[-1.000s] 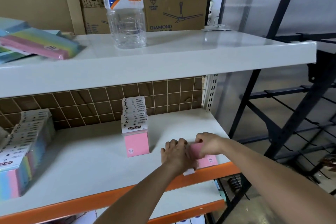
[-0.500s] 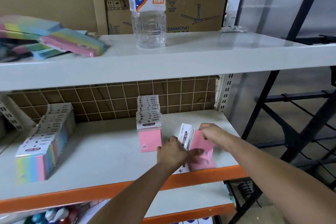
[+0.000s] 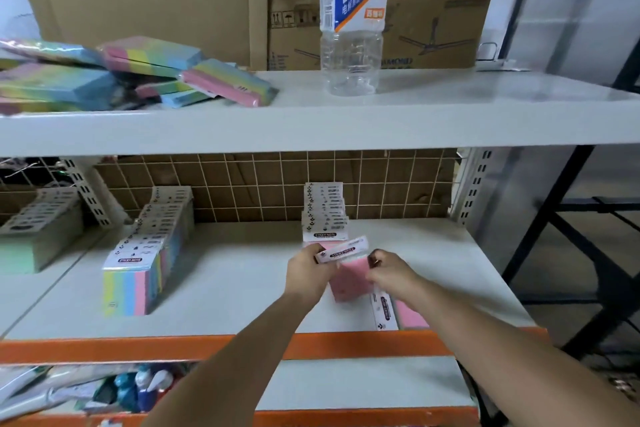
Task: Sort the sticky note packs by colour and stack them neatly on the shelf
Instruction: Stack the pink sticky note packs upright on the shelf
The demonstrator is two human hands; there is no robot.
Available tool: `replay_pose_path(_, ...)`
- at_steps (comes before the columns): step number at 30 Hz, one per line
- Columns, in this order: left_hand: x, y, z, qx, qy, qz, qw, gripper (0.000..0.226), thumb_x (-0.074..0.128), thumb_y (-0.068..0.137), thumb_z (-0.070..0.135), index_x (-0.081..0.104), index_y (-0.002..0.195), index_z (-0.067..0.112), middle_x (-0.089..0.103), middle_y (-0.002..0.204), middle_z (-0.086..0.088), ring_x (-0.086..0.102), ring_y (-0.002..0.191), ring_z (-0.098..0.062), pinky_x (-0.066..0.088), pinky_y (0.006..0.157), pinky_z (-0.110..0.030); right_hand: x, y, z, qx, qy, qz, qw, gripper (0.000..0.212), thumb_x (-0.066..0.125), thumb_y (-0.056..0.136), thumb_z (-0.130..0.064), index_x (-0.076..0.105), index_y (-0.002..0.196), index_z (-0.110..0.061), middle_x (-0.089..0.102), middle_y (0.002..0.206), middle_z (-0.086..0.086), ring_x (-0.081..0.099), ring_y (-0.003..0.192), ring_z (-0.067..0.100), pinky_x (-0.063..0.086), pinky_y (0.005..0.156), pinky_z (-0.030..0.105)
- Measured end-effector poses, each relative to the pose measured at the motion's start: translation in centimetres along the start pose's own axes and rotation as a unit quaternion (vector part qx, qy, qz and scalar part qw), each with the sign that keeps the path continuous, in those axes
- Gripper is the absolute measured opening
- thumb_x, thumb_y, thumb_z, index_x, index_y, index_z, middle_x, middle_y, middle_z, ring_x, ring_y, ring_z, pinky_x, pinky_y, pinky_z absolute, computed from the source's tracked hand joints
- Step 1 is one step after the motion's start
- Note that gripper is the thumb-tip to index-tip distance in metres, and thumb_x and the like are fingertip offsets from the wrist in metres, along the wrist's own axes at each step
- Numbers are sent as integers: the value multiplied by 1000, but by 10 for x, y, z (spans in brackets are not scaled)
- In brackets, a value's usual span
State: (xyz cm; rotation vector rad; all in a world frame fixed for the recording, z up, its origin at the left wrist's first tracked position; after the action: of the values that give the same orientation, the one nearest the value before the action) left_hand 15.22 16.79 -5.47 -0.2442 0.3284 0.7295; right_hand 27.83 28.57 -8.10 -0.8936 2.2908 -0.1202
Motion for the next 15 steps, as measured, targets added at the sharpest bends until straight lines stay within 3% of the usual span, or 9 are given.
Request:
replay_pose_path(2,-7,4,-4,-6,2,12,1000,27,60,80,3,70,101,16,71,91,0,65,80,-18,49,62,-21,10,0,-2,-7,-13,17,1000,12,54,81,-6,55,81,-18,55,76,5,51,68,21,35,52,24)
replay_pose_path(6,-15,10,-10,-13,37,38,998,17,57,81,7,69,93,12,70,87,-8,61,73,-25,38,49,-16,24,2,-10,-32,-60,51,996,10,56,84,-12,62,92,-12,63,87,8,54,77,22,35,59,25)
replay_pose_path(7,-16,13,-10,-4,54,41,998,16,56,82,8,68,92,11,71,89,-10,63,77,-29,36,47,-16,26,2,-12,-36,-73,58,995,5,57,84,-13,61,87,-15,63,86,7,54,78,22,36,61,25)
replay_pose_path(9,-18,17,-10,12,83,46,995,16,54,83,9,65,94,12,71,93,-9,63,80,-28,36,47,-16,28,5,-15,-38,-82,74,993,16,58,83,-13,50,72,-21,61,83,6,52,77,22,39,65,28)
replay_pose_path(11,-19,20,-10,20,91,46,995,19,54,85,9,61,102,12,69,99,-5,61,81,-23,43,56,-19,29,8,-16,-38,-91,87,991,23,57,83,-12,43,68,-22,64,85,9,53,78,23,45,70,30)
replay_pose_path(15,-18,26,-9,34,104,44,993,28,55,84,10,55,111,11,65,105,-5,61,95,-27,54,76,-34,29,11,-23,-49,-112,105,987,5,54,84,-13,55,88,-17,68,96,13,63,89,31,48,72,32)
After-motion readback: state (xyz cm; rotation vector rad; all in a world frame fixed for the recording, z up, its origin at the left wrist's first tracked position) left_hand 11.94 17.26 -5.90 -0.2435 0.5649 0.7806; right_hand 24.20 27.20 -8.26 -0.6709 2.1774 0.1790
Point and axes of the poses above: each hand's wrist, its own y-axis towards the middle knuckle, its own x-axis out of the palm, z = x × y, the point moved 7 cm from there along y, towards the middle knuckle
